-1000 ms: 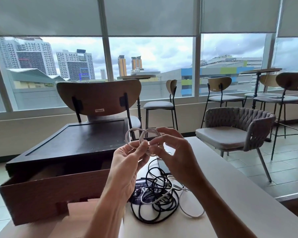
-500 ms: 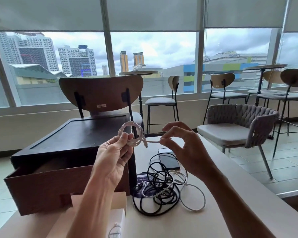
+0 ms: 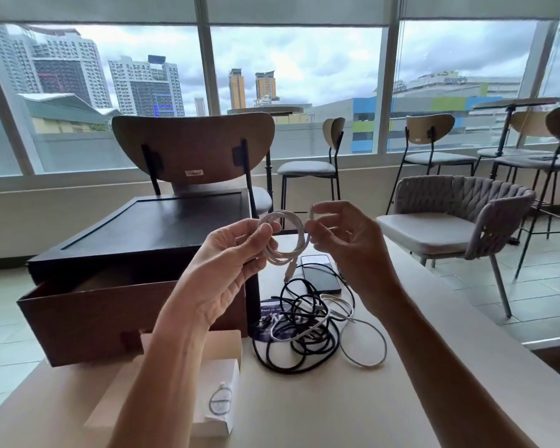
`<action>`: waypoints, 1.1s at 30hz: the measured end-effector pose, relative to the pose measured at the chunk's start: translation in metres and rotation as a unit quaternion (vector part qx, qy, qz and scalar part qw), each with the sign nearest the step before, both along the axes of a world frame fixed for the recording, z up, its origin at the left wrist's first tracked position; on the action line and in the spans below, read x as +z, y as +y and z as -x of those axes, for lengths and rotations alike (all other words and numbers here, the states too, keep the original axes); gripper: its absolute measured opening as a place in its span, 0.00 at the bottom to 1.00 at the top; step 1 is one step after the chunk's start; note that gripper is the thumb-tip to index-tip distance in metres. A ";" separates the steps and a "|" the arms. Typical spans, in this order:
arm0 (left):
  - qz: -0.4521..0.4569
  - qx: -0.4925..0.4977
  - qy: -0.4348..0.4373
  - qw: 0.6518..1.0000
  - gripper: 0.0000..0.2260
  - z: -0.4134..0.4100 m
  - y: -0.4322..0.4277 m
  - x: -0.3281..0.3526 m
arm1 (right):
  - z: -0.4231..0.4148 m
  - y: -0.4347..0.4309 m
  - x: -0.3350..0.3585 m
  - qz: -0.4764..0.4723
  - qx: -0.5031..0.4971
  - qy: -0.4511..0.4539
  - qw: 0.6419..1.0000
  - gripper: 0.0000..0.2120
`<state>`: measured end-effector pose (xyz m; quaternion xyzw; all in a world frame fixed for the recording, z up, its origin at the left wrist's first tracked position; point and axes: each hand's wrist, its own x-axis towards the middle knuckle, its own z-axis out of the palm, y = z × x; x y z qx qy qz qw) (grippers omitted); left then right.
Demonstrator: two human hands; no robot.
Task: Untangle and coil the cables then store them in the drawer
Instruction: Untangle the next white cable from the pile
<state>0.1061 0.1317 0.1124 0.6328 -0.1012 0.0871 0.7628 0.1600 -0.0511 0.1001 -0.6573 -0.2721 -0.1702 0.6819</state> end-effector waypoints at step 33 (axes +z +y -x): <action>-0.542 0.121 0.279 0.784 0.26 0.108 0.128 -0.089 | 0.022 0.027 -0.020 0.346 0.160 -0.032 0.924 0.17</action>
